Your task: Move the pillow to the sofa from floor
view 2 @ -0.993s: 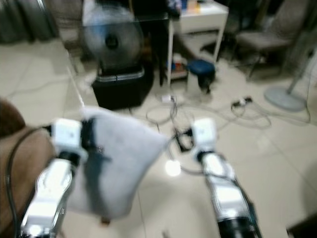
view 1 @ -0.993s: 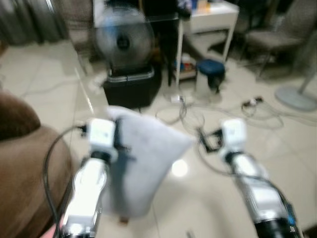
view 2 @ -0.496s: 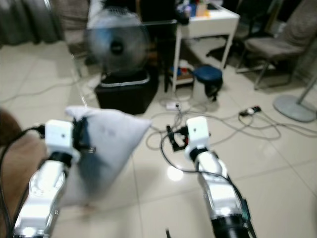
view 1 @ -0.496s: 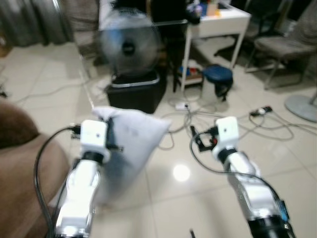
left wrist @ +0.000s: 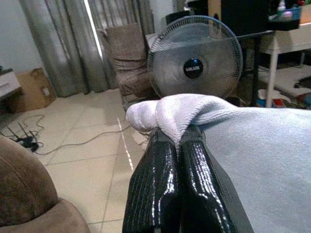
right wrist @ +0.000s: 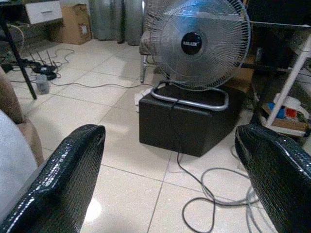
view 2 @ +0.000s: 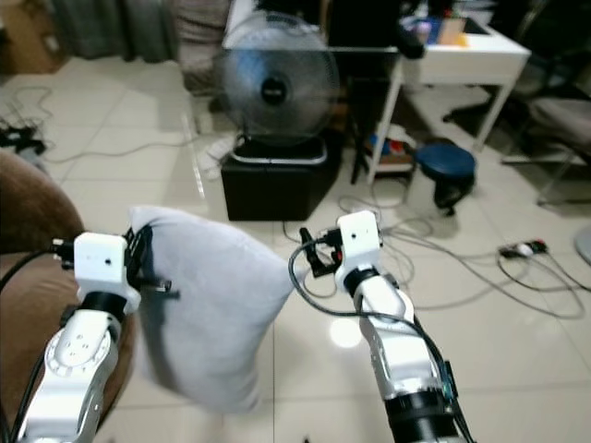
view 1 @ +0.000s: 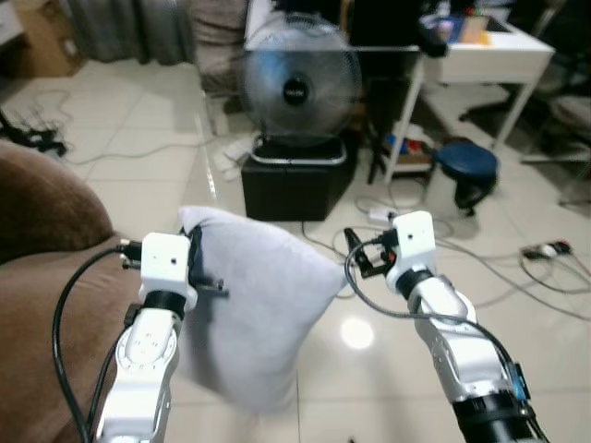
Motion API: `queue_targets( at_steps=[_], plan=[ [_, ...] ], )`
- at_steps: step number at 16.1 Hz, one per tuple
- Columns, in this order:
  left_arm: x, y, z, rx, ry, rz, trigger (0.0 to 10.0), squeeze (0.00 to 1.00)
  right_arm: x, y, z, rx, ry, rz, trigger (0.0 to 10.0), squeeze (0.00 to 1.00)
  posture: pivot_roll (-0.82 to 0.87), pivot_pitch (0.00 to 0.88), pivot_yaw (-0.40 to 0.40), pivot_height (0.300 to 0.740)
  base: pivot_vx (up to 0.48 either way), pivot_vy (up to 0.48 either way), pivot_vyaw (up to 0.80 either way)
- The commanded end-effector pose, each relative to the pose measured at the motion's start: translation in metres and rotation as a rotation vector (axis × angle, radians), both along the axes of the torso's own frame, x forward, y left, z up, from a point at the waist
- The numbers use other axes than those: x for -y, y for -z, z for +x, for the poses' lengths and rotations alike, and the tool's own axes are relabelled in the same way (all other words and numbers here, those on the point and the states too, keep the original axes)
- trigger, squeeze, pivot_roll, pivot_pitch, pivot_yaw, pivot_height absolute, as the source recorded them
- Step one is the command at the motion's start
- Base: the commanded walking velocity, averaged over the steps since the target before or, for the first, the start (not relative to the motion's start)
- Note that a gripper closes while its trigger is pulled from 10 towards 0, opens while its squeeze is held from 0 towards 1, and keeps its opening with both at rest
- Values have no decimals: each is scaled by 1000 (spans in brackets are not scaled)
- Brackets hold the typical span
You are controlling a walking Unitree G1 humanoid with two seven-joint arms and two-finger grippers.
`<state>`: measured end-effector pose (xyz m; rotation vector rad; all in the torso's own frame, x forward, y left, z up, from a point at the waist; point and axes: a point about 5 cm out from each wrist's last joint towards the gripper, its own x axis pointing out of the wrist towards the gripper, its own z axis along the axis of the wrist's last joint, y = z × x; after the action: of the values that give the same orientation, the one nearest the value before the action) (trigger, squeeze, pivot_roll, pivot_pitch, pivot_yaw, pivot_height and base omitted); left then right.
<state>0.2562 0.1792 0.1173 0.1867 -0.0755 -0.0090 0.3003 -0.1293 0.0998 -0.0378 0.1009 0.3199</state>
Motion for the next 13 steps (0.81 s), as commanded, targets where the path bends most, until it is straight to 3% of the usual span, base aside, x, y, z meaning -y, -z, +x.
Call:
queue_targets(
  at_steps=[1,6,9,11,12,13],
  plan=[
    [3,-11,0,48,-1,-4,10000,0,5,0,2,-3,13,-11,10000,0,171,0,-24,740,480,0,800],
    [-10,-14,-12,46,-62,16,10000,0,-9,1,9,-11,-29,6,10000,0,222,0,-42,740,480,0,800],
    [-8,-17,-9,46,-47,26,10000,0,-6,1,12,-7,-6,15,10000,0,216,0,-27,740,480,0,800],
    [-6,-21,0,47,0,39,10000,0,-1,3,10,-2,48,30,10000,0,168,0,51,740,480,0,800],
    [-5,-22,2,47,10,41,10000,0,0,4,9,0,62,32,10000,0,168,0,51,740,480,0,800],
    [-1,-25,11,43,57,48,10000,0,5,6,5,7,109,43,10000,0,116,0,123,740,480,0,800]
  ],
)
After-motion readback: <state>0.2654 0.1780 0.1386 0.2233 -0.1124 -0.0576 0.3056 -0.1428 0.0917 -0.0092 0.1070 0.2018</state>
